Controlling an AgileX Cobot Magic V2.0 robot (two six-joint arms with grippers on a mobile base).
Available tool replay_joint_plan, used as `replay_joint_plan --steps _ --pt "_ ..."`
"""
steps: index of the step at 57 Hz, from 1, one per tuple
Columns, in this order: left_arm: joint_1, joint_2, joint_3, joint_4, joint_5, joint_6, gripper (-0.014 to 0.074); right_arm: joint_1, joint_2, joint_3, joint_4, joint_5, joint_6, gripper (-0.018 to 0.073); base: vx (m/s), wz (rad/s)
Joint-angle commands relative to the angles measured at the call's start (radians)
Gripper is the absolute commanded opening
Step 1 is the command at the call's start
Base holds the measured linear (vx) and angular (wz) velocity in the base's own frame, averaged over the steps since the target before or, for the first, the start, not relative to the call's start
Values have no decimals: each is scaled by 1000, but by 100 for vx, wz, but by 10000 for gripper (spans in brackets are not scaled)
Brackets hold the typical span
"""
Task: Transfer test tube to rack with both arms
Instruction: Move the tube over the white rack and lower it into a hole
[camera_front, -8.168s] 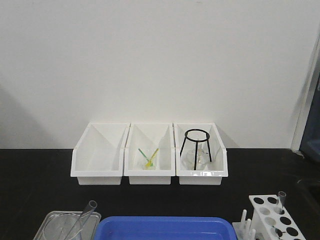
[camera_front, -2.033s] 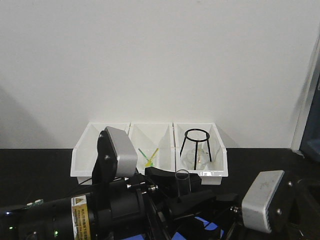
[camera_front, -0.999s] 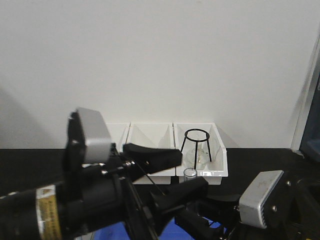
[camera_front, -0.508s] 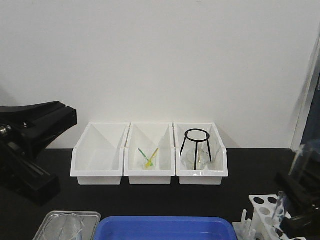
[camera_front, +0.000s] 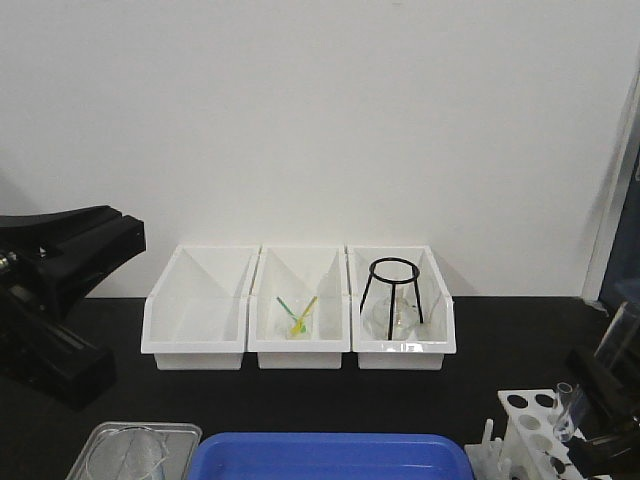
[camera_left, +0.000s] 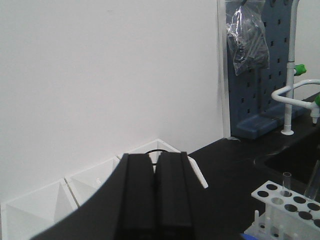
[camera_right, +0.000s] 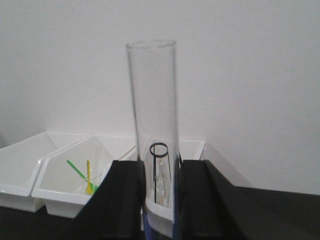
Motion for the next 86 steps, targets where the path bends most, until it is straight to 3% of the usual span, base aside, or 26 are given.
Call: replay_joint_plan --steps 1,14,41,58,68,86 --pt "-7 -10 -32 10 -17 0 -7 -7 24 -25 21 -185 -18 -8 0 0" --pt "-7 -6 -32 55 31 -1 -7 -7 84 -25 22 -219 -56 -8 0 0" --pt "-7 -4 -32 61 28 -1 -7 -7 279 -25 10 -219 -71 -8 0 0" --pt "-7 -4 -32 61 22 -1 -7 -7 294 -25 -15 -219 -86 6 0 0" --pt "-7 -4 -32 61 14 -1 -7 -7 294 -25 -15 -219 -86 97 0 0" --pt "-7 -4 -32 61 -7 -1 -7 -7 294 -25 -18 -219 -86 417 0 0"
